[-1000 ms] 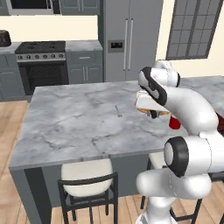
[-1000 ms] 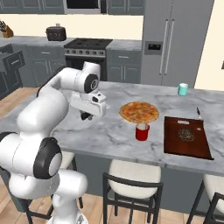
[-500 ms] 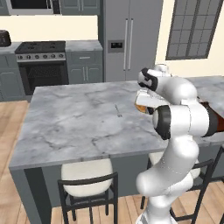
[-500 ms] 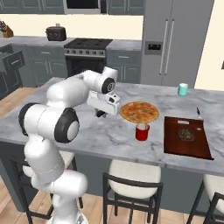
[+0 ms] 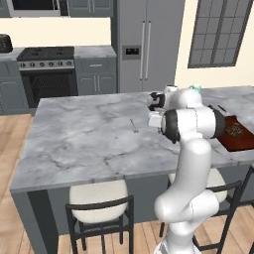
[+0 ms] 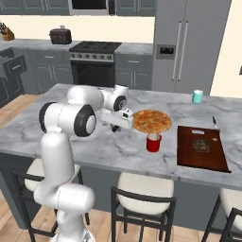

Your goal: Take the pizza cutter from the drawer on the right and place it on the dining counter for cutting.

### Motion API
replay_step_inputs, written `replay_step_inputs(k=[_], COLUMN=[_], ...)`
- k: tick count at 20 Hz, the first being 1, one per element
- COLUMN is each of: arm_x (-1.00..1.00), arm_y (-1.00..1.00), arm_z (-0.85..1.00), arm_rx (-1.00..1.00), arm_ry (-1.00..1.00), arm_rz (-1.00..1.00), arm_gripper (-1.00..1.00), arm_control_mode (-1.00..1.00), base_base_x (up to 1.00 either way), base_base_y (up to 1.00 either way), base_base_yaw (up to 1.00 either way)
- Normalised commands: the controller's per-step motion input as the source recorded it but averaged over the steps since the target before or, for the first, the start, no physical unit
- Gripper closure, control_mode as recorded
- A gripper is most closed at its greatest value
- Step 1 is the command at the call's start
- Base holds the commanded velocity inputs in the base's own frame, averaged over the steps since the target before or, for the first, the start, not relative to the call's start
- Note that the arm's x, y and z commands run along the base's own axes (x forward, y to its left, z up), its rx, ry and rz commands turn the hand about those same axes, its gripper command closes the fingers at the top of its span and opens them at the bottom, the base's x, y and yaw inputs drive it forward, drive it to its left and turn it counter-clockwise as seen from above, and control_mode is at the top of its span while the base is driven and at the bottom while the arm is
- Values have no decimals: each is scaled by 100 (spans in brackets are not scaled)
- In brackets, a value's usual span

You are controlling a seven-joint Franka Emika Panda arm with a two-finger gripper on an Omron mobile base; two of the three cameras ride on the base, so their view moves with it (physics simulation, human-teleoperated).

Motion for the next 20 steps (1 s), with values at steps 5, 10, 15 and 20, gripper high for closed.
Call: replay_step_inputs(k=[5,10,15,20], arm_x=[49,48,29,31], arm_y=[-10,-10,-12,-4], arm_z=[-55,-24,-8,-12], arm_rx=[-3,0,0,-1], arm_ry=[-7,-8,-22,-3], arm_rz=[1,0,0,0], arm_gripper=[100,100,100,100], arm_control_mode=[-100,-100,-100,-100], base_base_x=[0,0,0,0], base_base_y=[0,0,0,0], base_base_yaw=[0,0,0,0])
